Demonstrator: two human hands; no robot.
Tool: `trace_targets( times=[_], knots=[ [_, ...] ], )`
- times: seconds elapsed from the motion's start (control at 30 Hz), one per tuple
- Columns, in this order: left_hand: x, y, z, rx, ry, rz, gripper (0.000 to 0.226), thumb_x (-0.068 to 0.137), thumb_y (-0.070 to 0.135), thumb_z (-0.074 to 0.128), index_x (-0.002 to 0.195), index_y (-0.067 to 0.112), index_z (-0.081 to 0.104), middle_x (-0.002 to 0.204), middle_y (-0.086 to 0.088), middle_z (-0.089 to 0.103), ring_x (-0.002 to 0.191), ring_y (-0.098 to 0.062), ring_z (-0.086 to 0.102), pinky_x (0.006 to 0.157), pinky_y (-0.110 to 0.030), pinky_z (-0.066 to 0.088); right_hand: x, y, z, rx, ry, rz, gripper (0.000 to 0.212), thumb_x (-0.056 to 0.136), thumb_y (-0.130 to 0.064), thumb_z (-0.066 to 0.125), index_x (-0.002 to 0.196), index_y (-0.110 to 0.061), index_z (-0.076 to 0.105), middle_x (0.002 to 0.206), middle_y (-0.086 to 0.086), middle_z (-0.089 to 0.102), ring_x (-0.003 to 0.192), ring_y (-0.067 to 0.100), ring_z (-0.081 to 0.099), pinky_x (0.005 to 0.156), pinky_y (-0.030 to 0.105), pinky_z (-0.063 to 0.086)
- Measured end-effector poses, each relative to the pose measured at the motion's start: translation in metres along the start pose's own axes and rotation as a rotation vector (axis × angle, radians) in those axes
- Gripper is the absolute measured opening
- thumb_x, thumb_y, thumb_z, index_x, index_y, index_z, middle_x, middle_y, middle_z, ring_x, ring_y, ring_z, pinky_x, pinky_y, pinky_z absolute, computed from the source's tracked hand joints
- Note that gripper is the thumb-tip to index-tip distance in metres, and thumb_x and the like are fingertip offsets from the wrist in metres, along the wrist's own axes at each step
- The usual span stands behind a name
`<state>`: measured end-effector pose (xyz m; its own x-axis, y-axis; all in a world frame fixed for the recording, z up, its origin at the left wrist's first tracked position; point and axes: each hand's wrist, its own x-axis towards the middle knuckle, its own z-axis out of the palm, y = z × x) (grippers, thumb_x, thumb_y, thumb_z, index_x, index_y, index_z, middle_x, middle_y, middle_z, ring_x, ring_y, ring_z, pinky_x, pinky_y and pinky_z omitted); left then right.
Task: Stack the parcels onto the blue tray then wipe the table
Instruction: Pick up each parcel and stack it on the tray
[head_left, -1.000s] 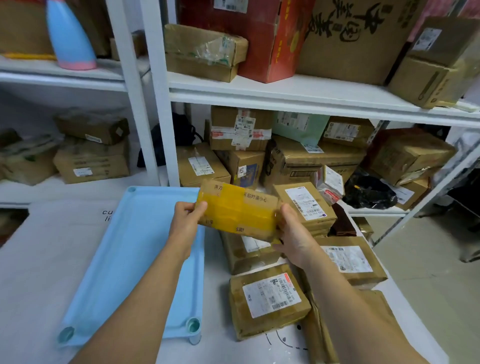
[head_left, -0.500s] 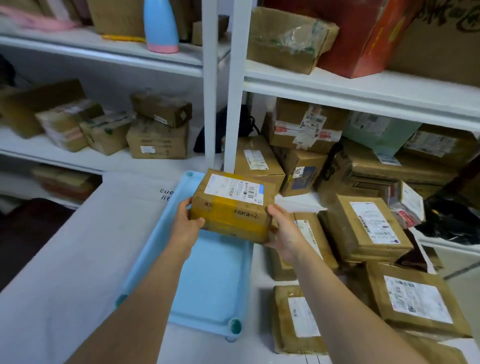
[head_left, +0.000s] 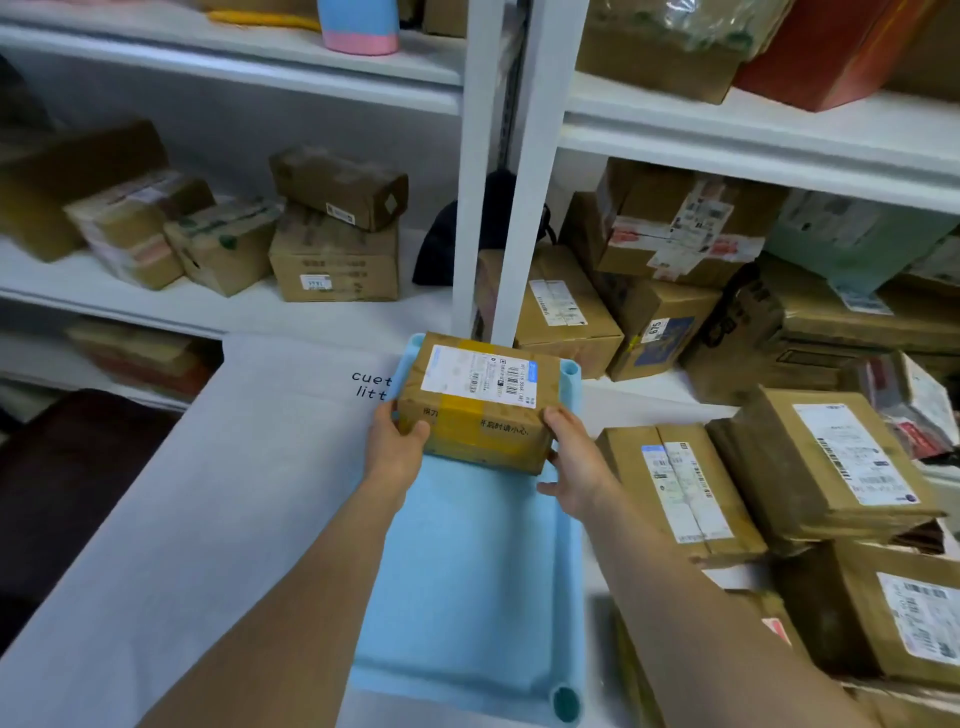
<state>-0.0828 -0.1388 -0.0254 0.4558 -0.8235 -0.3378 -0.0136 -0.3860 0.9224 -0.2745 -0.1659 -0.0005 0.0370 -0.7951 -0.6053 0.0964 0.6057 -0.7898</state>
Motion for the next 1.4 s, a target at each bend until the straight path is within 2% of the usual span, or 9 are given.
trace_targets(
  times=[0.13,0.3,0.47,0.63,0.83,1.03,1.13,1.27,1.4],
  knots=[
    [0.011,0.002,0.003,0.072,-0.012,0.007,0.028,0.093,0.010,0.052,0.120,0.007,0.054,0.114,-0.006,0.060,0.107,-0.024,0.055,0.084,-0.030,0.040,0.011,-0.004,0.009,0.027,0.062,0.024,0.025,0.097,-0.040,0.046,0.118,-0.026,0.040,0.123,-0.006,0.044,0.130,0.022,0.038,0.109,0.057,0.030],
    [0.025,-0.002,-0.001,0.285,0.050,0.064,0.026,0.092,0.012,0.053,0.118,0.007,0.057,0.117,-0.009,0.060,0.104,-0.026,0.057,0.082,-0.029,0.041,0.022,-0.006,0.021,0.088,0.055,-0.008,0.013,0.094,-0.028,0.055,0.103,-0.029,0.046,0.125,-0.002,0.049,0.120,0.019,0.042,0.112,0.049,0.029],
    [0.036,-0.001,-0.002,0.596,0.164,0.109,0.031,0.092,0.026,0.056,0.119,0.012,0.062,0.121,-0.013,0.057,0.116,-0.032,0.041,0.085,-0.038,0.041,0.023,-0.005,0.025,0.091,0.077,-0.045,0.039,0.089,-0.009,0.060,0.120,-0.023,0.042,0.117,-0.001,0.052,0.113,0.016,0.043,0.112,0.044,0.030],
    [0.042,-0.001,0.000,0.553,0.172,0.072,0.031,0.093,0.030,0.053,0.119,0.015,0.060,0.118,-0.016,0.059,0.113,-0.036,0.047,0.088,-0.042,0.042,0.025,-0.005,0.032,0.123,0.090,-0.052,0.037,0.089,-0.007,0.060,0.119,-0.022,0.044,0.104,-0.005,0.055,0.109,0.016,0.046,0.106,0.037,0.034],
    [0.046,0.000,0.001,0.546,0.191,0.060,0.031,0.093,0.032,0.053,0.116,0.013,0.062,0.117,-0.018,0.059,0.111,-0.038,0.049,0.085,-0.042,0.043,0.031,-0.006,0.035,0.070,0.093,-0.055,0.040,0.089,-0.013,0.063,0.120,-0.027,0.044,0.119,-0.004,0.053,0.115,0.015,0.044,0.105,0.033,0.030],
    [0.022,0.010,0.012,0.449,0.347,0.066,0.033,0.088,0.018,0.059,0.117,0.002,0.055,0.124,-0.022,0.050,0.120,-0.037,0.038,0.095,-0.043,0.036,0.017,-0.007,0.024,-0.018,0.171,-0.100,0.065,0.090,-0.026,0.063,0.146,-0.017,0.032,0.147,0.002,0.040,0.132,0.022,0.041,0.107,0.035,0.032],
    [0.000,0.019,0.026,0.400,0.422,0.112,0.021,0.087,0.014,0.053,0.103,0.003,0.062,0.119,-0.022,0.051,0.115,-0.036,0.040,0.096,-0.038,0.031,0.010,-0.007,0.007,-0.056,0.289,-0.175,0.046,0.089,-0.015,0.063,0.133,-0.011,0.049,0.123,0.006,0.056,0.101,0.019,0.055,0.088,0.028,0.044],
    [-0.027,0.028,0.057,0.367,0.367,0.185,0.015,0.088,0.017,0.056,0.095,0.006,0.063,0.116,-0.018,0.054,0.115,-0.034,0.042,0.095,-0.039,0.033,-0.007,-0.005,-0.023,-0.015,0.340,-0.187,0.014,0.089,-0.003,0.053,0.088,-0.015,0.058,0.073,0.003,0.054,0.058,0.012,0.046,0.051,0.018,0.037],
    [-0.067,0.034,0.106,0.348,0.223,0.251,0.014,0.088,0.018,0.058,0.093,0.007,0.063,0.112,-0.015,0.055,0.112,-0.032,0.045,0.085,-0.038,0.038,-0.020,0.004,-0.073,0.052,0.461,-0.228,0.032,0.090,-0.008,0.055,0.059,-0.014,0.050,0.056,0.002,0.047,0.054,0.015,0.041,0.056,0.025,0.037]
  ],
)
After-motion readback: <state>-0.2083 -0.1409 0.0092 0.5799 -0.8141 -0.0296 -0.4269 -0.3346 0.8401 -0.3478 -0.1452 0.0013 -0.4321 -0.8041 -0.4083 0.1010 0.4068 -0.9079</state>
